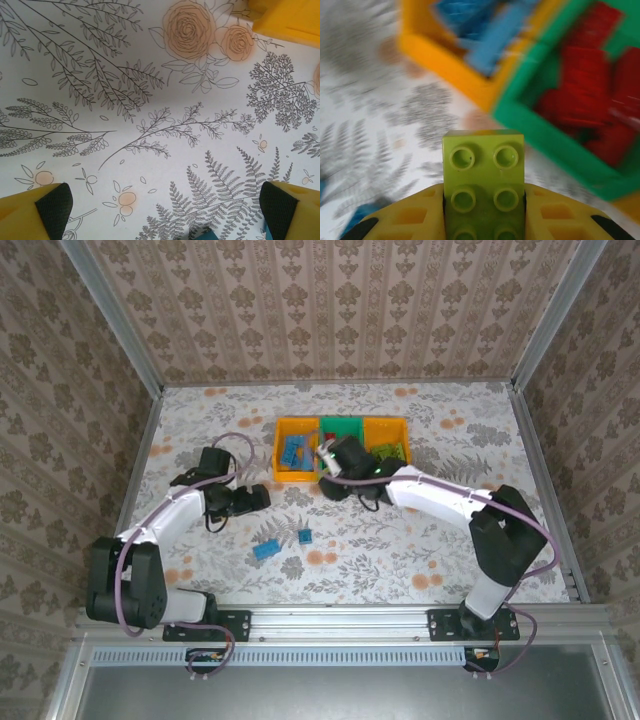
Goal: Sort the legos into containers by color
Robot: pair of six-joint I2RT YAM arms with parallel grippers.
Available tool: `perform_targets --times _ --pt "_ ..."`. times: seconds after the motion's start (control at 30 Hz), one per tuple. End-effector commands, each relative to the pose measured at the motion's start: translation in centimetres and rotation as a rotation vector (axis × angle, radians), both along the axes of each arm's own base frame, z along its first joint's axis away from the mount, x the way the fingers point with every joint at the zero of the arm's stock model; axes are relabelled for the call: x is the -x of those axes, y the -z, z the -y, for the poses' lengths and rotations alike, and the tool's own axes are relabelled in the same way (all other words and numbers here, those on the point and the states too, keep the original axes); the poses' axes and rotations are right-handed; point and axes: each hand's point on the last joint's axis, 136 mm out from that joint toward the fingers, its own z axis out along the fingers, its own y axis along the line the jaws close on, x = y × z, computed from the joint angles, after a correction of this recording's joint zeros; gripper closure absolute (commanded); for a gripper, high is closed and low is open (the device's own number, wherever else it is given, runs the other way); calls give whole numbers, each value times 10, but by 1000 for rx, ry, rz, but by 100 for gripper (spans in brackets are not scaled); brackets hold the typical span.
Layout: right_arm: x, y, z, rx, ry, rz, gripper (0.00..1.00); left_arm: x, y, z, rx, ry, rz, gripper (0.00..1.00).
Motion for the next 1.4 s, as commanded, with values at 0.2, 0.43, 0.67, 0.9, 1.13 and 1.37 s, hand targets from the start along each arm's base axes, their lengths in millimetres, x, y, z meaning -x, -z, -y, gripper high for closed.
perform_targets --times 0.2,0.43,0.67,0.9,1.13,1.37 --pt "-50 9 127 -3 498 -170 75 23 8 1 -109 51 -50 0" --pt "-75 22 157 45 581 -222 74 50 17 -2 -137 21 -125 0" --pt "-92 44 165 122 591 -250 69 83 24 -1 -115 -50 -193 0" --pt "-100 42 162 107 589 -235 49 106 26 -2 -114 -119 -252 0" --pt "-99 38 157 66 580 -224 39 111 28 11 -46 -192 -278 0" --pt "-99 32 151 7 577 -206 37 107 28 25 -46 -230 -304 0"
